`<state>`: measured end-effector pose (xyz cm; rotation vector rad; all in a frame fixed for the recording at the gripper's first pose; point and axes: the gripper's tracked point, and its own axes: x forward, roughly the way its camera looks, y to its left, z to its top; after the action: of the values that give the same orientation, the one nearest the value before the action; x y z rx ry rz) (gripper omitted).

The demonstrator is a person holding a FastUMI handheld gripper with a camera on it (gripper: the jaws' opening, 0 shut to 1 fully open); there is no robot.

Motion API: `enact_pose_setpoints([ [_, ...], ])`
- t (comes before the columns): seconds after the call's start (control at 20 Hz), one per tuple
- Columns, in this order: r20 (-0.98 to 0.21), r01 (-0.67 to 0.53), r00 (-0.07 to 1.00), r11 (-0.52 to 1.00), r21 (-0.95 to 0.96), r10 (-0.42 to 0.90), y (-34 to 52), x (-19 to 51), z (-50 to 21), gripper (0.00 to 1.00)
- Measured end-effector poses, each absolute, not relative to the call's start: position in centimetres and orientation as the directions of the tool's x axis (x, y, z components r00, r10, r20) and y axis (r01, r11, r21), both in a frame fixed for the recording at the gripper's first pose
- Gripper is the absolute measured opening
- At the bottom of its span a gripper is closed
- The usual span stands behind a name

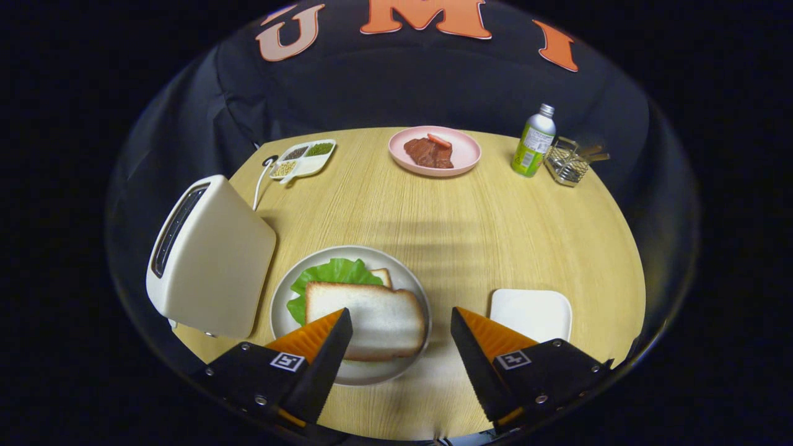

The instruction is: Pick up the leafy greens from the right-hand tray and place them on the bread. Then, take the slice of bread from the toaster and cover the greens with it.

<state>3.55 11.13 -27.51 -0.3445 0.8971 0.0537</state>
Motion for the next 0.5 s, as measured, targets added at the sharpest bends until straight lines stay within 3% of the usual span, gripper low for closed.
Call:
enact_pose_setpoints([
  [0.5,-0.448,-0.084,0.892,0.946,-0.314,-0.070,10.8,4.8,-9.9,0.98],
])
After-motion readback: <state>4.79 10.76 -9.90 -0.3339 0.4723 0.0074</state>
